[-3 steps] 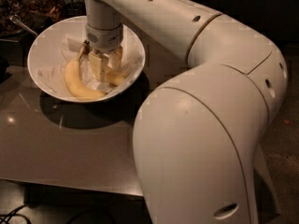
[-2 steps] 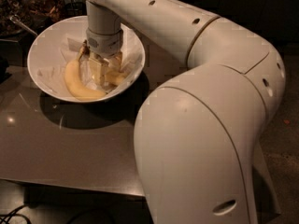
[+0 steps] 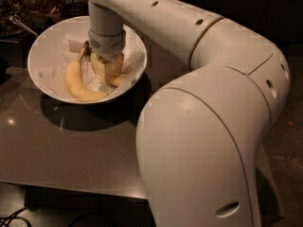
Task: Pick banana from white bowl
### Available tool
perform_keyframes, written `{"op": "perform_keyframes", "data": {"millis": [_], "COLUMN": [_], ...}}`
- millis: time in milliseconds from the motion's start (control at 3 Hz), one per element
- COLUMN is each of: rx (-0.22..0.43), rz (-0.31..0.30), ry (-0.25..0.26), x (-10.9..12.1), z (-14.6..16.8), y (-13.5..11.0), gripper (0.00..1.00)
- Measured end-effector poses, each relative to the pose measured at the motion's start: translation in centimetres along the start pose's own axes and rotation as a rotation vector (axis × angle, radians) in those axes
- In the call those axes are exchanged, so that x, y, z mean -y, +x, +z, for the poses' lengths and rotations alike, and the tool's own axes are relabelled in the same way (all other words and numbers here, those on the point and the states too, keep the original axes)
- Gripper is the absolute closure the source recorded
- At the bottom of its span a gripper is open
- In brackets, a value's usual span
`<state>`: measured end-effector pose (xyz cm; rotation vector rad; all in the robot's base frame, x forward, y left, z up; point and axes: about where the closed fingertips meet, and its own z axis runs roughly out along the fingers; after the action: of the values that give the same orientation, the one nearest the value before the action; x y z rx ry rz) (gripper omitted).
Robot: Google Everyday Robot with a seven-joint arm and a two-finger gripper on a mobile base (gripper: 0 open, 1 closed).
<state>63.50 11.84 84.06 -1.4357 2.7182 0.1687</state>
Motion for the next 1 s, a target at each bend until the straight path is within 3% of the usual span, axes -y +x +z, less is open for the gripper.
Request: {"op": "perform_keyframes", "data": {"millis": [333,1000], "rx": [0.020,0.033], "rz": [-0.009,-0.007], "ry": [-0.009,-0.027], "x": [0.0,0.2], "z": [-0.4,-3.5], "y": [0.0,0.6], "gripper": [1.00,1.00]}}
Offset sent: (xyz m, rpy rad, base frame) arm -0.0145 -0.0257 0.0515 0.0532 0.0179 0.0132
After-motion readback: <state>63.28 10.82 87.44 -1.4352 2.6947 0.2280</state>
